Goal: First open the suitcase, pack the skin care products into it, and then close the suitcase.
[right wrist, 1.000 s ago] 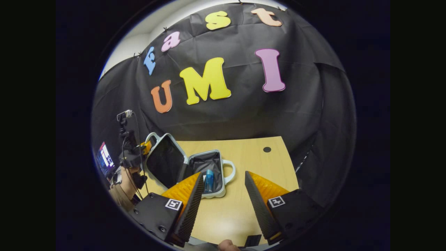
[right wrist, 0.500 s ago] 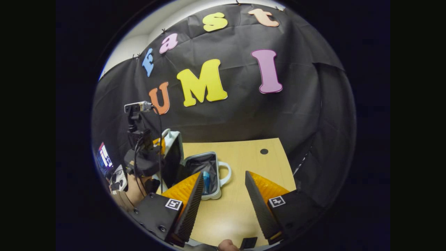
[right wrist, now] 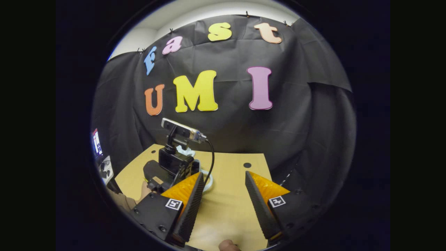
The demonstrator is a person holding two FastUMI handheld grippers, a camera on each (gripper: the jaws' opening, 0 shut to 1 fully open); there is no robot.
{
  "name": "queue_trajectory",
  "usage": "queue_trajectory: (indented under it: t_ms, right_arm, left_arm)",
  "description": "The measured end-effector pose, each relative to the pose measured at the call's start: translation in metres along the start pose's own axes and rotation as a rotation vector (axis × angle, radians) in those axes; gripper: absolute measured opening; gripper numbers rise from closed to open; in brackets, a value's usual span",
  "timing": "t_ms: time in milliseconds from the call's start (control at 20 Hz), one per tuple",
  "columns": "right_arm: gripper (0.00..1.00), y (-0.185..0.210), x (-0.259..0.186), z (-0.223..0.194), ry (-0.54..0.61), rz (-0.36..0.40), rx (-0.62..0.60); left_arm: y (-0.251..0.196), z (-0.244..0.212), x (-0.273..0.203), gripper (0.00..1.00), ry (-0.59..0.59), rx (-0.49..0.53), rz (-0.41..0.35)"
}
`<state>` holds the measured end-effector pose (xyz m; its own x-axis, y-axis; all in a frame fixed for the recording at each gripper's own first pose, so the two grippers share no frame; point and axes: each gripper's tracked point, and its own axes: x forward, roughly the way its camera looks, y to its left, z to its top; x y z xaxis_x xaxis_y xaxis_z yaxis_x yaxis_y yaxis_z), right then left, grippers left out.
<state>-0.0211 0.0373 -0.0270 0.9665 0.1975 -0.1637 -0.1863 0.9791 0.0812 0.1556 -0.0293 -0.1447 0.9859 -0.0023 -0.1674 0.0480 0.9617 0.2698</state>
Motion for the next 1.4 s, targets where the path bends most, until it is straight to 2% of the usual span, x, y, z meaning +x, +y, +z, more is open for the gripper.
queue_trajectory:
  t_ms: [50,100,150,250,300,350,400,450,550,600,650,700,750,800,900,1100,1200,1400]
  right_arm:
    - [0.72,-0.002,-0.002,0.002,-0.012,-0.008,-0.003]
    - [0.67,-0.004,-0.004,0.003,-0.020,-0.014,-0.014]
    - [0.72,-0.006,-0.004,0.002,-0.023,-0.019,-0.026]
    - [0.72,-0.009,-0.006,-0.001,-0.024,-0.022,-0.038]
    - [0.67,-0.009,-0.007,-0.004,-0.021,-0.022,-0.039]
    - [0.72,-0.009,-0.006,-0.005,-0.018,-0.022,-0.042]
    - [0.67,-0.010,-0.007,-0.005,-0.017,-0.022,-0.044]
    - [0.72,-0.010,-0.007,-0.005,-0.018,-0.023,-0.048]
    - [0.72,-0.009,-0.006,-0.003,-0.021,-0.022,-0.051]
    - [0.72,-0.008,-0.005,-0.002,-0.022,-0.021,-0.050]
    - [0.67,-0.009,-0.005,-0.001,-0.023,-0.021,-0.049]
    - [0.72,-0.009,-0.005,0.000,-0.024,-0.022,-0.052]
    - [0.67,-0.010,-0.006,0.002,-0.029,-0.025,-0.057]
    - [0.72,-0.008,-0.007,0.006,-0.038,-0.025,-0.061]
    - [0.72,-0.005,-0.007,0.014,-0.058,-0.026,-0.065]
    - [0.72,0.013,-0.002,0.033,-0.103,-0.013,-0.056]
    - [0.72,0.026,0.002,0.040,-0.116,-0.003,-0.051]
    - [0.74,0.054,0.004,0.054,-0.149,0.025,-0.047]
  left_arm:
    - [-0.007,-0.005,0.004,0.07,0.019,-0.003,-0.009]
    - [-0.014,-0.011,0.010,0.07,0.038,-0.001,-0.016]
    - [-0.020,-0.016,0.013,0.07,0.051,0.005,-0.017]
    - [-0.030,-0.026,0.021,0.07,0.082,0.023,-0.024]
    - [-0.034,-0.030,0.023,0.08,0.097,0.031,-0.029]
    - [-0.037,-0.035,0.025,0.08,0.112,0.034,-0.040]
    - [-0.042,-0.039,0.026,0.10,0.126,0.032,-0.051]
    - [-0.045,-0.043,0.027,0.11,0.137,0.021,-0.063]
    - [-0.057,-0.047,0.028,0.17,0.155,-0.038,-0.119]
    - [-0.062,-0.046,0.028,0.27,0.166,-0.078,-0.147]
    - [-0.062,-0.041,0.026,0.30,0.156,-0.103,-0.154]
    - [-0.059,-0.032,0.022,0.31,0.134,-0.111,-0.141]
    - [-0.056,-0.022,0.021,0.36,0.120,-0.122,-0.144]
    - [-0.051,-0.010,0.019,0.50,0.099,-0.136,-0.143]
    - [-0.032,0.020,0.009,0.64,0.031,-0.153,-0.130]
    - [0.021,0.059,-0.025,0.85,-0.074,-0.093,-0.067]
    - [0.044,0.068,-0.048,0.89,-0.096,-0.118,-0.057]
    - [0.103,0.078,-0.090,0.92,-0.104,-0.249,-0.002]
